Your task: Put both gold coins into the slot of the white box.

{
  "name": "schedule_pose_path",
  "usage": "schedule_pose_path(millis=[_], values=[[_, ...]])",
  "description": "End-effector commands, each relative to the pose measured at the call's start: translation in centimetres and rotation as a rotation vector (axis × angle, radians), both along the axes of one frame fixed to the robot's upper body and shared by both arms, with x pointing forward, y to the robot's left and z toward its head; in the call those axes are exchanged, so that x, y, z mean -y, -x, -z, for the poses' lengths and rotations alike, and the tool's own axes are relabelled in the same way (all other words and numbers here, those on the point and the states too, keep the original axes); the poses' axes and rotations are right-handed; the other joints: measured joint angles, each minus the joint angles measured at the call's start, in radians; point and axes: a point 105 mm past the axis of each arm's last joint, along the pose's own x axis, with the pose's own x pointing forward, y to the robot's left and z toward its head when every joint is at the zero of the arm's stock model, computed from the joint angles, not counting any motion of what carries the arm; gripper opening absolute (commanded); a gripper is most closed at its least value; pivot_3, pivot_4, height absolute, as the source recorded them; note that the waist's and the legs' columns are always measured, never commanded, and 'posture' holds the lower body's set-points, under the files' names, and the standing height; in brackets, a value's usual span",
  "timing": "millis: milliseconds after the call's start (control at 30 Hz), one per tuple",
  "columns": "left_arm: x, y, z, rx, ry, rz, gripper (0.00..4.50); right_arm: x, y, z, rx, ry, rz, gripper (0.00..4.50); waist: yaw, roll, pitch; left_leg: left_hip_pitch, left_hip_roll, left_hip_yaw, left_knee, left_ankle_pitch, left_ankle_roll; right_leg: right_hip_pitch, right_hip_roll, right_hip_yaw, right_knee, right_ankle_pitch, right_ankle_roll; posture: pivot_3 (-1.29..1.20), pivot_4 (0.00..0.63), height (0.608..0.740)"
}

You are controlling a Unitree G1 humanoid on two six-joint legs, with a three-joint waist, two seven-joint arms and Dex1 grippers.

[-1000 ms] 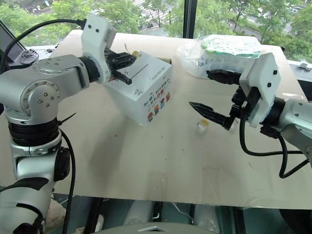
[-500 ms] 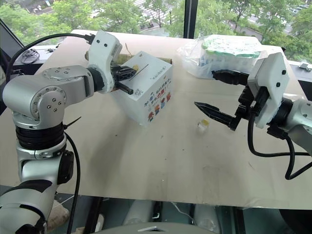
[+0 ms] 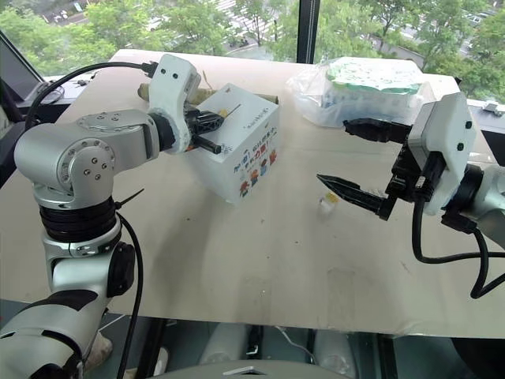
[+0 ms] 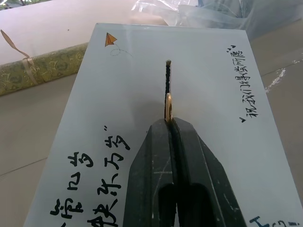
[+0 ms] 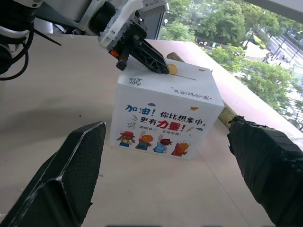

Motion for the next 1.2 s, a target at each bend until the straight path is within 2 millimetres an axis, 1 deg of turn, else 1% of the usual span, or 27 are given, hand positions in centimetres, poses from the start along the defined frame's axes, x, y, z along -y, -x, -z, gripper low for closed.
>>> schedule_pose_path(millis=[33,100,133,200,233,300,367,400,467,500,533,567,600,667,700,733,800,867,933,1067,1100,1167,1200], values=[[-0.1,-0.1,0.0,-0.013,0.002,-0.015,0.0,0.1,0.6,-1.0,0.062,0.015,-0.007,4.44,0.0,0.0,0.0,0.0,0.0,0.0,0.0,0.0,0.0,0.0,0.0,0.0,0.0,0.0,0.0,0.0,0.15,0.74],[-0.1,-0.1,0.0,-0.01,0.008,-0.015,0.0,0.1,0.5,-1.1,0.067,0.016,-0.003,4.44,0.001,0.0,0.0,0.0,0.0,0.0,0.0,0.0,0.0,0.0,0.0,0.0,0.0,0.0,0.0,0.0,0.15,0.74],[0.0,-0.1,-0.1,-0.006,0.014,-0.012,0.59,0.1,0.5,-1.1,0.068,0.017,-0.002,4.49,0.001,0.0,0.0,0.0,0.0,0.0,0.0,0.0,0.0,0.0,0.0,0.0,0.0,0.0,0.0,0.0,0.15,0.74],[0.0,0.0,-0.2,0.001,0.027,-0.011,1.26,0.2,0.4,-1.3,0.075,0.008,0.002,4.49,0.0,0.0,0.0,0.0,0.0,0.0,0.0,0.0,0.0,0.0,0.0,0.0,0.0,0.0,0.0,0.0,0.15,0.74],[0.2,0.1,-0.3,0.002,0.034,0.001,1.49,0.2,0.4,-1.3,0.075,0.003,0.002,4.49,0.0,0.0,0.0,0.0,0.0,0.0,0.0,0.0,0.0,0.0,0.0,0.0,0.0,0.0,0.0,0.0,0.15,0.74],[0.5,0.3,-0.7,0.012,0.056,0.022,2.51,0.3,0.4,-1.5,0.071,-0.01,0.006,4.49,0.0,0.0,0.0,0.0,0.0,0.0,0.0,0.0,0.0,0.0,0.0,0.0,0.0,0.0,0.0,0.0,0.15,0.74],[0.8,0.6,-1.5,0.051,0.076,0.057,3.41,0.4,0.1,-1.2,0.048,-0.01,0.021,4.49,0.0,0.0,0.0,0.0,0.0,0.0,0.0,0.0,0.0,0.0,0.0,0.0,0.0,0.0,0.0,0.0,0.15,0.74],[1.1,1.0,-1.9,0.07,0.097,0.094,3.41,0.5,-0.1,-0.8,0.023,0.001,0.037,4.49,-0.001,0.0,0.0,0.0,0.0,0.0,0.0,0.0,0.0,0.0,0.0,0.0,0.0,0.0,0.0,0.0,0.15,0.74],[2.7,2.8,-3.1,0.15,0.21,0.282,3.41,1.1,-1.4,1.4,-0.065,0.064,0.128,4.49,-0.001,0.0,0.0,0.0,0.0,0.0,0.0,0.0,0.0,0.0,0.0,0.0,0.0,0.0,0.0,0.0,0.15,0.74],[3.4,4.0,-3.4,0.178,0.261,0.393,3.41,1.4,-1.9,2.7,-0.121,0.085,0.169,4.49,-0.001,0.0,0.0,0.0,0.0,0.001,0.0,0.0,0.0,0.0,-0.001,0.0,0.0,0.0,0.0,0.0,0.15,0.74],[3.7,4.9,-3.6,0.196,0.291,0.463,3.41,1.6,-2.2,3.5,-0.155,0.097,0.193,4.49,-0.001,0.0,0.0,-0.001,0.0,0.001,0.0,0.0,0.0,0.0,-0.001,0.0,-0.001,0.0,0.0,0.0,0.15,0.74],[4.0,6.3,-3.2,0.227,0.306,0.567,3.41,1.6,-2.8,4.8,-0.209,0.088,0.236,4.49,-0.002,0.0,0.0,-0.001,0.0,0.001,0.0,0.0,0.0,0.0,-0.001,0.0,-0.001,0.0,0.0,0.0,0.15,0.74],[4.1,7.4,-2.8,0.251,0.312,0.64,3.41,1.6,-3.3,5.8,-0.245,0.084,0.266,4.49,-0.003,0.0,0.0,0.0,0.0,0.002,0.0,0.0,0.0,0.0,-0.002,0.0,-0.001,0.0,0.0,0.0,0.15,0.74],[4.1,9.6,-0.7,0.163,0.335,0.78,3.41,1.5,-4.5,8.4,-0.307,0.092,0.34,4.49,-0.006,0.0,0.0,0.0,0.0,0.003,-0.001,0.0,0.0,-0.001,-0.002,0.001,-0.001,0.0,0.0,0.0,0.15,0.74],[4.0,10.4,0.3,0.122,0.307,0.837,3.41,1.4,-5.0,9.3,-0.344,0.06,0.361,4.49,-0.007,0.001,0.0,0.0,0.001,0.003,-0.001,0.0,0.0,-0.001,-0.002,0.001,-0.001,0.0,0.0,0.0,0.15,0.74],[3.8,11.1,1.1,0.102,0.286,0.877,3.45,1.2,-5.3,10.0,-0.379,0.03,0.375,4.23,-0.009,0.0,0.0,0.0,0.0,0.003,-0.001,0.0,0.0,-0.002,-0.001,0.001,-0.001,0.0,0.0,0.0,0.15,0.74],[3.3,12.1,1.8,0.057,0.307,0.944,3.47,1.2,-6.1,10.9,-0.367,0.047,0.417,3.65,-0.006,0.004,0.002,0.0,0.001,0.003,-0.001,0.0,0.0,-0.002,0.0,0.002,0.0,0.0,0.0,0.0,0.15,0.74],[2.9,12.3,2.5,0.052,0.279,0.955,3.47,1.3,-6.8,11.6,-0.362,0.062,0.454,2.71,0.002,0.003,0.002,0.0,0.0,0.003,-0.001,0.0,0.0,-0.002,0.0,0.001,0.0,0.0,0.0,0.0,0.15,0.74],[2.6,12.5,3.3,0.033,0.255,0.969,3.47,1.3,-7.2,12.1,-0.369,0.063,0.466,2.71,0.004,0.003,0.002,0.0,0.0,0.002,0.001,0.0,0.0,-0.001,0.0,0.001,0.0,0.0,0.001,0.0,0.15,0.74],[2.4,12.6,4.1,0.017,0.24,0.976,3.47,1.4,-7.7,12.5,-0.378,0.054,0.478,2.71,-0.001,0.003,0.002,0.0,0.0,0.002,0.001,0.0,0.0,-0.001,0.0,0.002,0.0,0.001,0.001,0.0,0.15,0.74],[2.4,12.4,4.2,0.025,0.234,0.97,3.47,1.4,-7.8,12.7,-0.381,0.053,0.478,2.17,-0.002,0.003,0.002,0.0,0.0,0.002,0.0,0.0,0.0,-0.001,0.0,0.002,0.0,0.001,0.001,0.0,0.15,0.74],[2.4,12.3,4.2,0.032,0.24,0.964,3.47,1.3,-8.1,13.0,-0.382,0.06,0.48,1.34,-0.003,0.003,0.002,0.0,0.0,0.002,0.0,0.0,0.0,-0.002,0.001,0.002,0.0,0.001,0.001,0.0,0.15,0.74],[2.4,12.3,4.2,0.032,0.246,0.962,3.47,1.3,-8.1,13.0,-0.386,0.061,0.477,1.34,-0.003,0.003,0.002,0.0,0.0,0.002,-0.001,0.0,0.0,-0.002,0.001,0.002,0.0,0.001,0.001,0.0,0.15,0.74]])
